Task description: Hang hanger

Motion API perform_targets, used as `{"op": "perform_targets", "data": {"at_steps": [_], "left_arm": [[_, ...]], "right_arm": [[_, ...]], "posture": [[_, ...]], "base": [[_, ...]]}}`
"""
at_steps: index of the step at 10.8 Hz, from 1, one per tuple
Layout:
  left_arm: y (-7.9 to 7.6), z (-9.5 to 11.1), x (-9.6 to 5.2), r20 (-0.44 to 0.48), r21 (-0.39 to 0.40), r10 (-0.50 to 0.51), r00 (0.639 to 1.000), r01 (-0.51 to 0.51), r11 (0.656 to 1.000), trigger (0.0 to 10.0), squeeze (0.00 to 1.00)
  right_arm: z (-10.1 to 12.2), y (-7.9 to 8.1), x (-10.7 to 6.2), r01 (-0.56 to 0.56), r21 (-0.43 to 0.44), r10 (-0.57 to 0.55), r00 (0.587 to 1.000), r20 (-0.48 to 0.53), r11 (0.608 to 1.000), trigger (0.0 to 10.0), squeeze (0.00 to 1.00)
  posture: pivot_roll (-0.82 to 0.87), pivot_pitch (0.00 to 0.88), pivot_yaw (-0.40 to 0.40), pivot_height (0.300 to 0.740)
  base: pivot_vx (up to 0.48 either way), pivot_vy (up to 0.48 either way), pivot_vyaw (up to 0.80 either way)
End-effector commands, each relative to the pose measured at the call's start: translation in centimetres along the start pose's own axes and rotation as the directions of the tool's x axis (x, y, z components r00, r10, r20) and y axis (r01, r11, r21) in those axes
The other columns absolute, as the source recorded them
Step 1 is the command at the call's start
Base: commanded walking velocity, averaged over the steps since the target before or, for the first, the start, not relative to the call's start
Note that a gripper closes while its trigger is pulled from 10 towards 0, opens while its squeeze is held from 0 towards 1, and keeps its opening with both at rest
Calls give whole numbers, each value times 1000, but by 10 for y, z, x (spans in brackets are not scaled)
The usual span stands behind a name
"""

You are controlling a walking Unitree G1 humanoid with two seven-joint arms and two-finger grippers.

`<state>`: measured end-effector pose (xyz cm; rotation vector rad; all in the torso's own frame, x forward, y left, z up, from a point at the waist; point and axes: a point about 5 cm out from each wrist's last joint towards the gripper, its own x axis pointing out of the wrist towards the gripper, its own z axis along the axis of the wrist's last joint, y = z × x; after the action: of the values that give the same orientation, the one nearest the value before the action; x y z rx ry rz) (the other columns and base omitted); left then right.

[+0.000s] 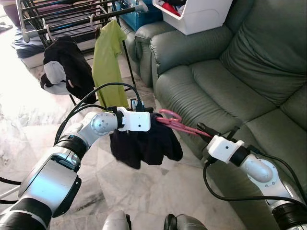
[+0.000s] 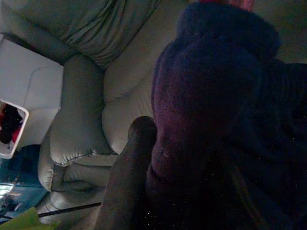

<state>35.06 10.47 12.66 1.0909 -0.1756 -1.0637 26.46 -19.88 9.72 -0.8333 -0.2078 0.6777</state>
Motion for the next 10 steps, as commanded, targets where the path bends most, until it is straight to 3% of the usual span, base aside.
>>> {"op": "perform_targets", "data": {"at_steps": [1, 4, 8, 9, 10], "left_arm": [[4, 4, 2, 18, 18, -4, 1000, 4, 1000, 0, 0], [6, 5, 3, 33, -39, 29, 999, -28, 999, 0, 0], [-4, 5, 4, 60, -98, -3, 998, 8, 995, 0, 0], [-7, 5, 5, 59, -118, -14, 998, 21, 993, 0, 0], [-9, 4, 5, 56, -125, -19, 998, 26, 992, 0, 0]], "right_arm": [[10, -7, 6, 39, -17, -38, 997, 69, 999, 10000, 0], [10, -7, 8, 33, -11, -32, 997, 72, 999, 10000, 0], [11, -9, 10, 15, 22, -17, 996, 84, 1000, 10000, 16], [11, -9, 10, -1, 29, -2, 996, 88, 1000, 10000, 929], [11, -9, 10, -20, 68, 14, 996, 89, 997, 10000, 1000]], "posture": [[-51, 62, 46, 740], [-48, 64, 36, 740], [-57, 72, 14, 740], [-61, 74, 7, 740], [-62, 75, 2, 740]], "base": [[0, 0, 0], [0, 0, 0], [0, 0, 0], [0, 0, 0], [0, 0, 0]]}}
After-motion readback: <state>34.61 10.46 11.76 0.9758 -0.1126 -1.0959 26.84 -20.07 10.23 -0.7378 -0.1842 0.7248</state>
